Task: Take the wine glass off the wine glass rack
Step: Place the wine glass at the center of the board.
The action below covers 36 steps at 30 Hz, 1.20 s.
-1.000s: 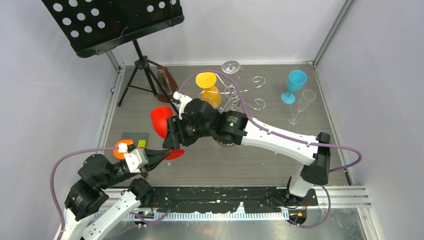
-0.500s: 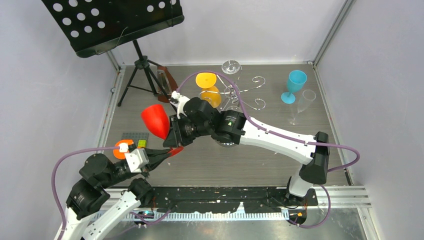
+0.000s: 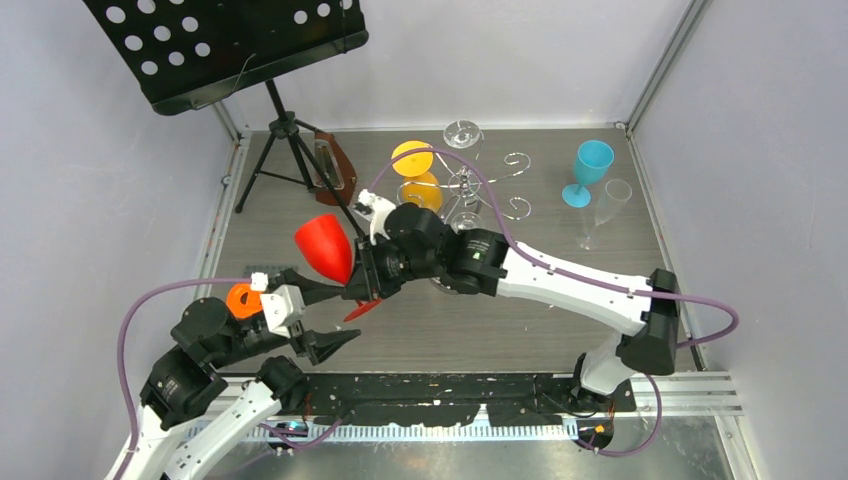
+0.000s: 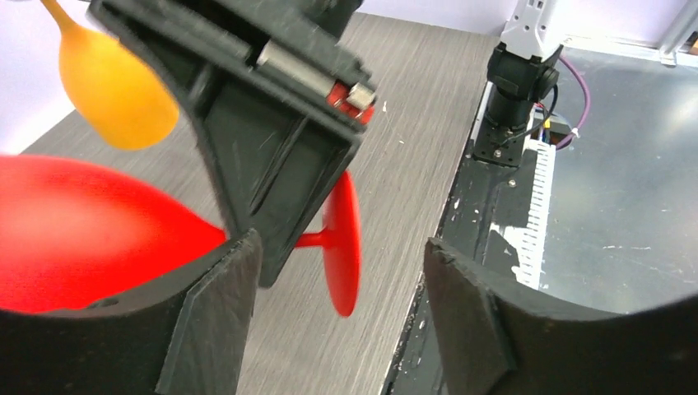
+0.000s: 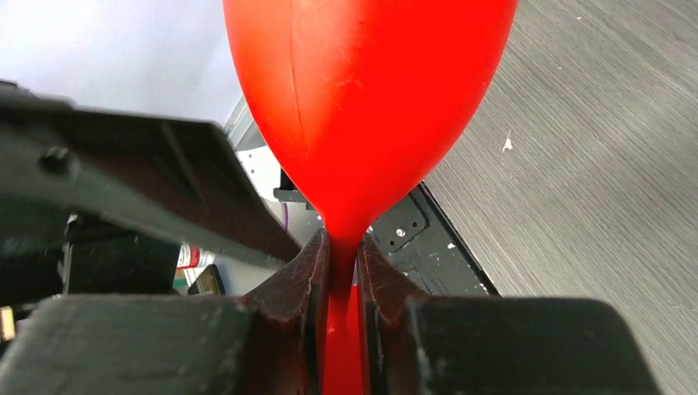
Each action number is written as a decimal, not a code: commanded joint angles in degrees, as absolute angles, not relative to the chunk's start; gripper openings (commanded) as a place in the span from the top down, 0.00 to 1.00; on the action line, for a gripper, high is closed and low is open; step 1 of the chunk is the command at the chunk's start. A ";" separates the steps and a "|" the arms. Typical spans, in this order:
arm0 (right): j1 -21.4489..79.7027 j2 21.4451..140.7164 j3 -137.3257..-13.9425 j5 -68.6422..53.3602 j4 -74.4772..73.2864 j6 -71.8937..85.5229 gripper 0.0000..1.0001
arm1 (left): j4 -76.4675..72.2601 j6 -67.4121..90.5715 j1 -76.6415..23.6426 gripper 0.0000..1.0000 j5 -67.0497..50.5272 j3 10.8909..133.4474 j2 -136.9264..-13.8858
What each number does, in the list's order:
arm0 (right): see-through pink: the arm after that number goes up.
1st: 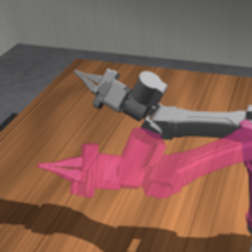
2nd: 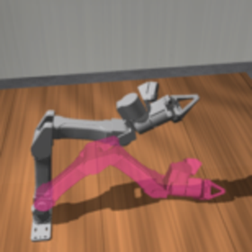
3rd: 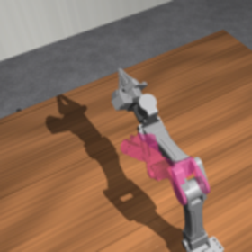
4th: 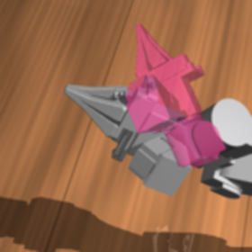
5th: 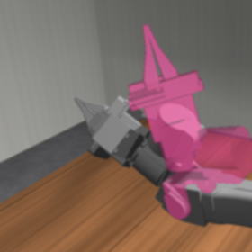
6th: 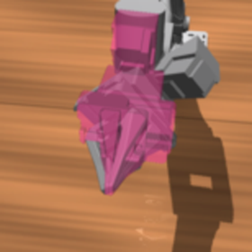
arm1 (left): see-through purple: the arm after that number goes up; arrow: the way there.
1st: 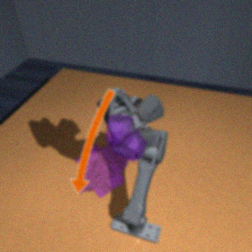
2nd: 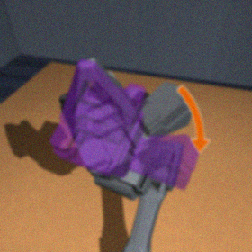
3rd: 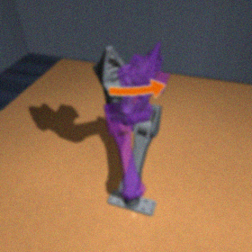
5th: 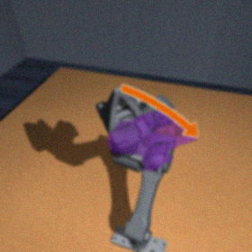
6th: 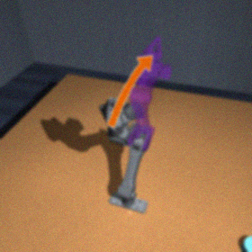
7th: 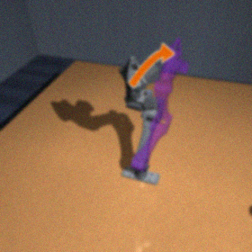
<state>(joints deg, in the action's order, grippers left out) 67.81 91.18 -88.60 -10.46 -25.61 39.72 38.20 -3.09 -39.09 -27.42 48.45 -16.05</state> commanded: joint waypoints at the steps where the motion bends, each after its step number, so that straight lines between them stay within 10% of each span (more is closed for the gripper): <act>1: 68.39 84.00 -87.18 -7.29 -24.39 35.36 0.94 | 33.52 -0.37 -38.94 0.20 -28.10 48.08 -15.03; 7: 68.29 78.41 -83.14 -2.73 -28.07 30.47 0.94 | 33.35 6.18 -38.99 0.01 -30.53 50.06 -17.90; 36: 68.36 49.84 -76.53 5.43 -46.03 -4.15 0.94 | 24.21 37.19 -38.62 0.00 -25.10 60.99 -33.15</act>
<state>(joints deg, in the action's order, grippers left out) 68.14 51.22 -76.69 6.17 -44.53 3.36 27.68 30.55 -39.09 -28.40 57.01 -32.36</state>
